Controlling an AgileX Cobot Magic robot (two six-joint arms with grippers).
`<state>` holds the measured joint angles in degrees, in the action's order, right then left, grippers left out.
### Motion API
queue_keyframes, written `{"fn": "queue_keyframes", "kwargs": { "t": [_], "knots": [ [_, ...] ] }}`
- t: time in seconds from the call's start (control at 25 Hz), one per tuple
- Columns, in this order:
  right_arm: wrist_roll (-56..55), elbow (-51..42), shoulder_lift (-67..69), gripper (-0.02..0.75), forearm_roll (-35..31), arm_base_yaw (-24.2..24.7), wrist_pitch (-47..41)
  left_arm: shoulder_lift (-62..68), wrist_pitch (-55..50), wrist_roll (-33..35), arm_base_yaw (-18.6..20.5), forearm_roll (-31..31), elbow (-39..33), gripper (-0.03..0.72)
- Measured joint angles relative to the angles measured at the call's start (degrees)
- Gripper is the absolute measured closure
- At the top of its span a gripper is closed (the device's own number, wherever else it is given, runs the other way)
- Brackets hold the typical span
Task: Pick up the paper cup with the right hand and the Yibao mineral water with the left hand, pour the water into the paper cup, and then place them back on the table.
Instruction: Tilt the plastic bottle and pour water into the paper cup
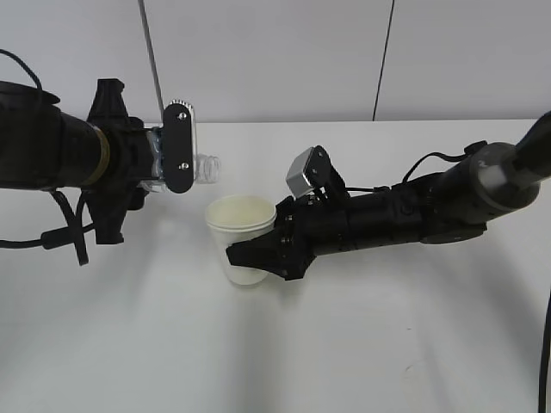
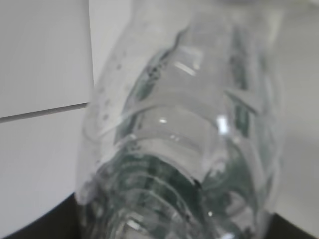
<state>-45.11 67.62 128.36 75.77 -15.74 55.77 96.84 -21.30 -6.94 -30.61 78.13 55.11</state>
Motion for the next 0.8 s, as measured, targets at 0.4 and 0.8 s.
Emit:
{"fn": "queue_keyframes", "kwargs": {
  "t": [0.4,0.8],
  "knots": [
    [-0.08,0.00,0.00,0.246,0.00,0.00,0.00,0.00,-0.84,0.03,0.00,1.84,0.00,0.323],
    [-0.08,0.00,0.00,0.246,0.30,0.00,0.00,0.00,-1.01,0.03,0.00,3.37,0.00,0.326]
  ]
}}
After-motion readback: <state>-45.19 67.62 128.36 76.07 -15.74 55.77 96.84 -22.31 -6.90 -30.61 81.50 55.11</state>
